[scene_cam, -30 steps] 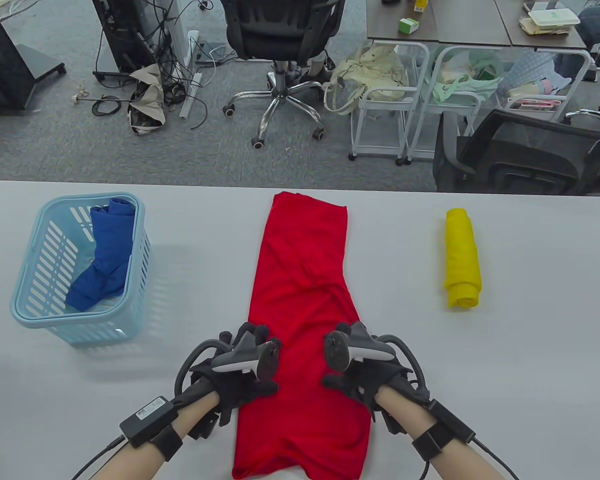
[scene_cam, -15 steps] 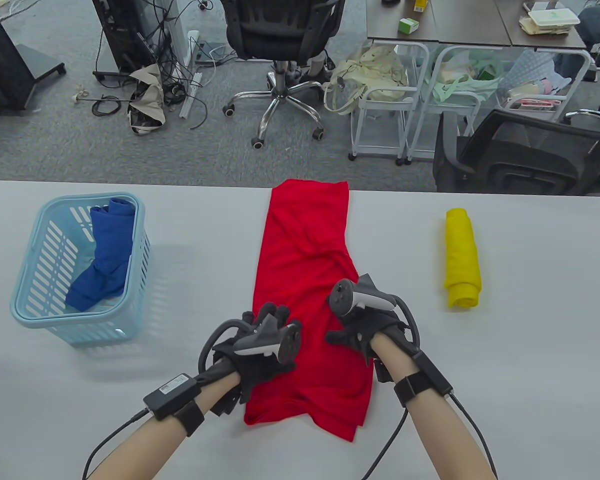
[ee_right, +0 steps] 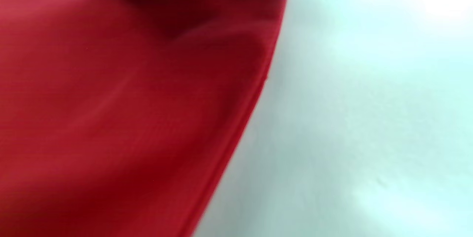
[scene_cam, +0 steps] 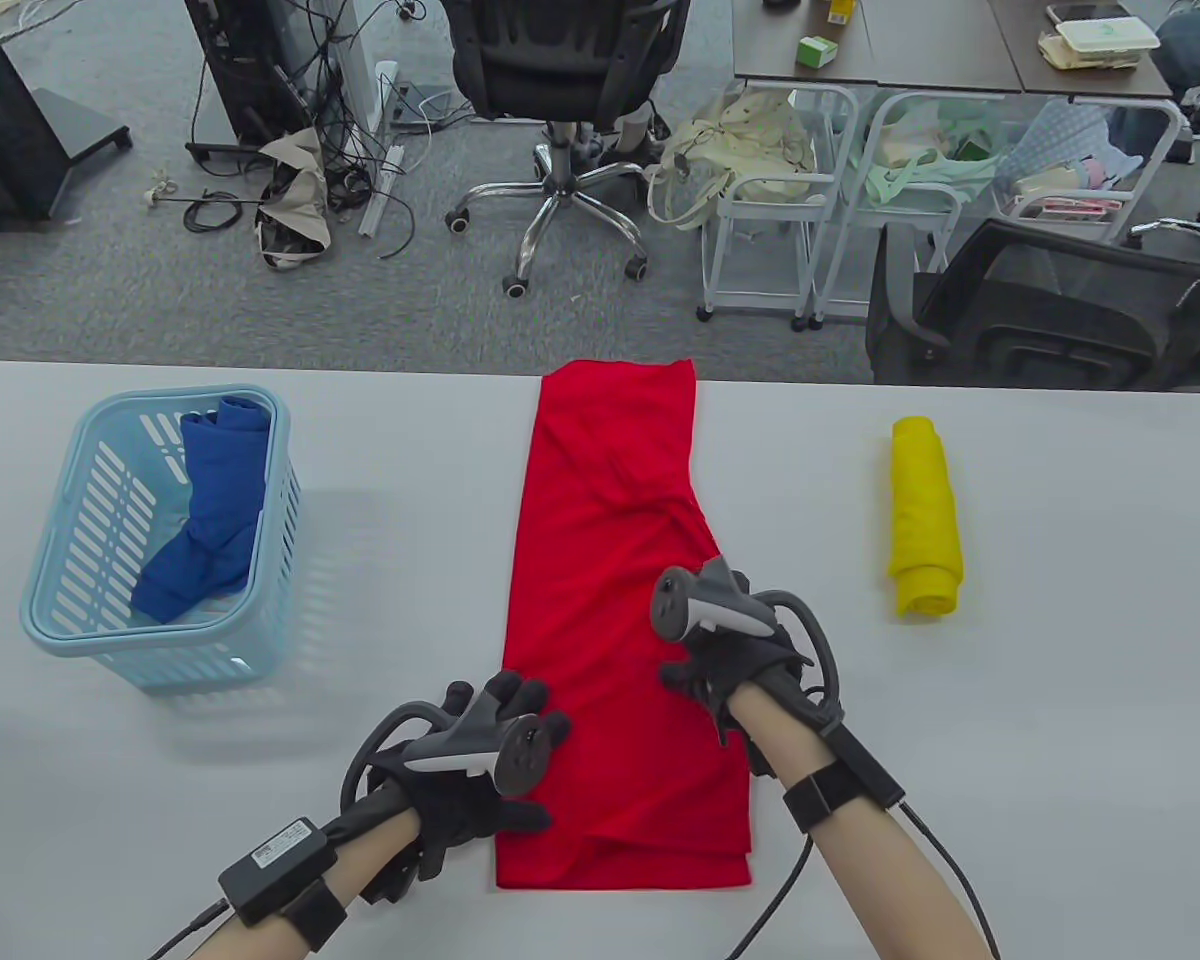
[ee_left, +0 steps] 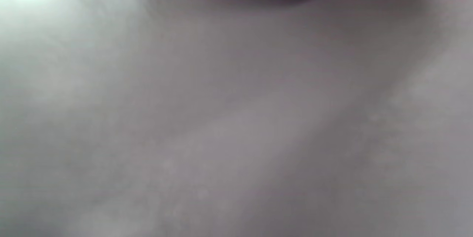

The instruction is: Roll t-shirt into tight roll

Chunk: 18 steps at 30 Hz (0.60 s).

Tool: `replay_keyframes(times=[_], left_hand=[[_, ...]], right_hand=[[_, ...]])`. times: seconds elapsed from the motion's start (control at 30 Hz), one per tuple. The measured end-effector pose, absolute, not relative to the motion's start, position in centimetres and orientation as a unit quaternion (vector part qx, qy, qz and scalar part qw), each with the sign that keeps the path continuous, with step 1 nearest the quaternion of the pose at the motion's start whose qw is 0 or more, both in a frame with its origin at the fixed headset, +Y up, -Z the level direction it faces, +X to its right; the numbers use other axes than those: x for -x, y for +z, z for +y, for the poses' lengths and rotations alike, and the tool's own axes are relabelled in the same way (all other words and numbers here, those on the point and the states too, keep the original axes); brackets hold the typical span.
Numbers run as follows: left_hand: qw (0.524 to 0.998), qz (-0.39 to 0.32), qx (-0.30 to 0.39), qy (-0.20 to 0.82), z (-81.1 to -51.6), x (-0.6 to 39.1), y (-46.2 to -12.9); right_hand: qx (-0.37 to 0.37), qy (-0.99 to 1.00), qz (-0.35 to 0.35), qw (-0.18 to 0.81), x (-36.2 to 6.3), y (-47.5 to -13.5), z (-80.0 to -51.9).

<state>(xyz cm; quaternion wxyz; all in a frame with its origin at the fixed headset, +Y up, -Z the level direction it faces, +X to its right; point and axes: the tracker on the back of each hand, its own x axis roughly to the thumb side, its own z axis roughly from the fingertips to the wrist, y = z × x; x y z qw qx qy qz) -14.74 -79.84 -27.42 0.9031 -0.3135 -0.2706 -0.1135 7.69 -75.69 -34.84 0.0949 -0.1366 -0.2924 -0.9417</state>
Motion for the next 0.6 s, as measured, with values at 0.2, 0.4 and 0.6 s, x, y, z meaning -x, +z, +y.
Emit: replay_keyframes(times=[0.2,0.4,0.6], left_hand=[[0.902,-0.271,0.320,-0.101,-79.9,15.0,-27.5],[0.899,-0.274,0.330,-0.094,-80.0,15.1,-27.6],[0.893,-0.274,0.354,-0.038,-78.5,14.8,-27.9]], right_hand=[[0.204,-0.913,-0.337,0.106,-8.9,-26.9,-78.0],[0.139,-0.928,-0.341,0.056,-15.0,-26.2,-77.7],[0.114,-0.945,-0.307,0.029,-14.7,-25.9,-75.8]])
